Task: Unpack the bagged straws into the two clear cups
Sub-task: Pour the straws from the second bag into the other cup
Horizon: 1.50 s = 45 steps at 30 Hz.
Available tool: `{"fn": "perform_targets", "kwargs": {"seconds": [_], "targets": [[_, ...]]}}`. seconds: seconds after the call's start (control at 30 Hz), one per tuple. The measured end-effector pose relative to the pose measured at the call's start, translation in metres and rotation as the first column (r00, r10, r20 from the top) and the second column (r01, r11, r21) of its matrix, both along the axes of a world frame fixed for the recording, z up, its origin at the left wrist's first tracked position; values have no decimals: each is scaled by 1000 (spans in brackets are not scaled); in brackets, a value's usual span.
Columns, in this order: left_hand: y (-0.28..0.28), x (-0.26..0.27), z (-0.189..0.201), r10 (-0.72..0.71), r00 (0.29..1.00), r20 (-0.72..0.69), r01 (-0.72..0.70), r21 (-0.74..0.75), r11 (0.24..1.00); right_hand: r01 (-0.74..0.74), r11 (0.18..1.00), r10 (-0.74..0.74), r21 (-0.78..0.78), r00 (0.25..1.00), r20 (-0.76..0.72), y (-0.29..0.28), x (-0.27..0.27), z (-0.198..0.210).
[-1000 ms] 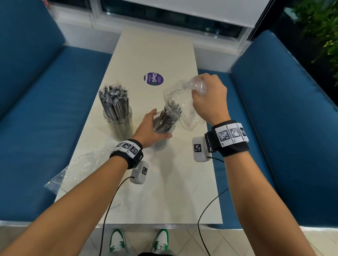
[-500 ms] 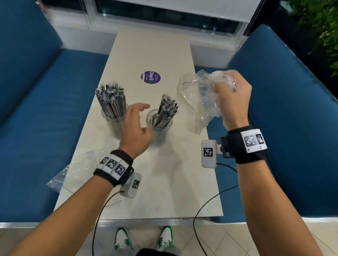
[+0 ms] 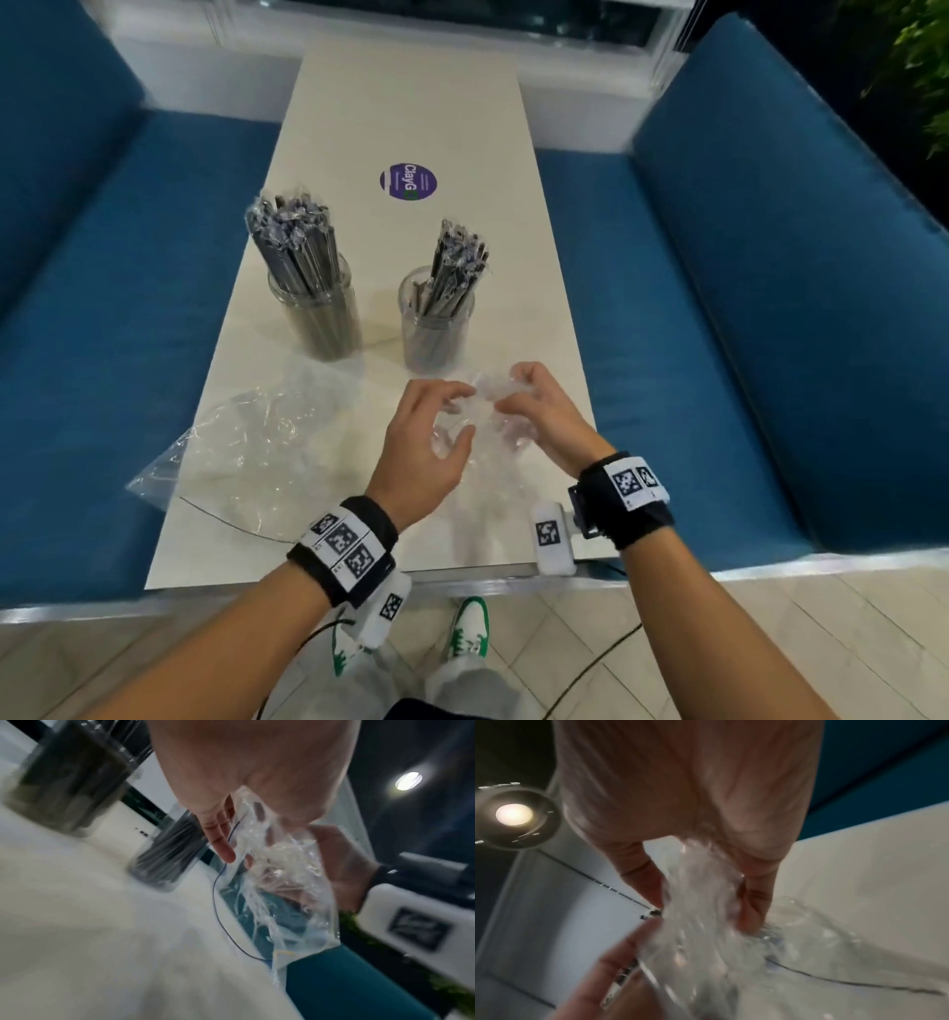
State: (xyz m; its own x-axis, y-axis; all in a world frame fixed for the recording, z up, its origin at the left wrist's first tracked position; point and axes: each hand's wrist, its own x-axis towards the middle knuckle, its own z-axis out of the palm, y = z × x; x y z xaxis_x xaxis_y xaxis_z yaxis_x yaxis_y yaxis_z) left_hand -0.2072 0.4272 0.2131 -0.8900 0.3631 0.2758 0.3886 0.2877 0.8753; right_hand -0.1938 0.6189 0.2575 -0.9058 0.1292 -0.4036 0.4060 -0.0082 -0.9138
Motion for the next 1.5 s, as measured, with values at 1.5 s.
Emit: {"fn": "perform_targets", "kwargs": {"seconds": [1.5], "targets": [[6,-140,16,198,943,269,-91,-366,926,143,487,388,862,848,-360,-33,-137,67]]}}
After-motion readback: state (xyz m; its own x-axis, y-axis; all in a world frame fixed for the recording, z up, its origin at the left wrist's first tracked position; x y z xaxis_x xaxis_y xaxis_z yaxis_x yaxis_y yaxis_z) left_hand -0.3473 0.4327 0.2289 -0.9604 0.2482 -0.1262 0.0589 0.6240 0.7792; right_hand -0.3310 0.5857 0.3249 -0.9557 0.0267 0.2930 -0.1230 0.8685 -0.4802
